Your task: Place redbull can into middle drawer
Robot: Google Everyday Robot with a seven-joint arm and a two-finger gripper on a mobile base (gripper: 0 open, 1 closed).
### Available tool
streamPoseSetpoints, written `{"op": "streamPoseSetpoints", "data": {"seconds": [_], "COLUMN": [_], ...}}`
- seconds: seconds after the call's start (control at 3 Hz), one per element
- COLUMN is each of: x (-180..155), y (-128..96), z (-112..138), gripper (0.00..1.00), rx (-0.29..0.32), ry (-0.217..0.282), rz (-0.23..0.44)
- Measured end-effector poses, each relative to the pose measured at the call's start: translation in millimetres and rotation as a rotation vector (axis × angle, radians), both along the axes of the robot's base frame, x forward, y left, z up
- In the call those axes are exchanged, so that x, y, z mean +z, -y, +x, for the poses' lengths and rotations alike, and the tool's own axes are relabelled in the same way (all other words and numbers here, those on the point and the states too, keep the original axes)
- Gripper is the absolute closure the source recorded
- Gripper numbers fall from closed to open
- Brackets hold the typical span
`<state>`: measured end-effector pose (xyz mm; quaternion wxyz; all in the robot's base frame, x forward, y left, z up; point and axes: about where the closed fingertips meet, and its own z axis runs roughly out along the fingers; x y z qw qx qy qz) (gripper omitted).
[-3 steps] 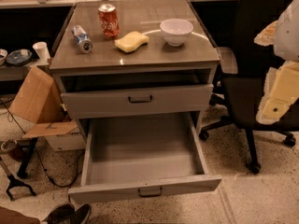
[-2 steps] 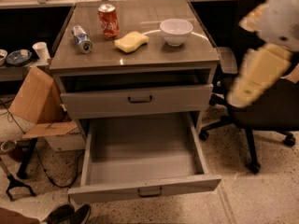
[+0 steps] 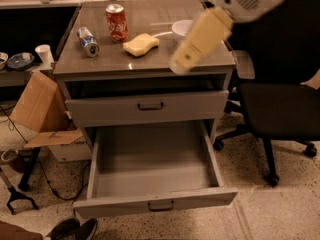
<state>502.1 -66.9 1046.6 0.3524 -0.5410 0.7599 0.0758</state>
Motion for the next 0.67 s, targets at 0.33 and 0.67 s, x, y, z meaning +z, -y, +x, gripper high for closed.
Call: {"op": "streamPoseSetpoints", "data": {"seconds": [0.33, 0.67], "x": [25.0, 31.0], "y": [-70.1, -81.9], "z": [26.6, 29.0], "gripper": [0.0, 0.0], "rx": [-0.03, -0.062], "ry": [0.032, 0.018], "rz": [0.121, 0.16]}}
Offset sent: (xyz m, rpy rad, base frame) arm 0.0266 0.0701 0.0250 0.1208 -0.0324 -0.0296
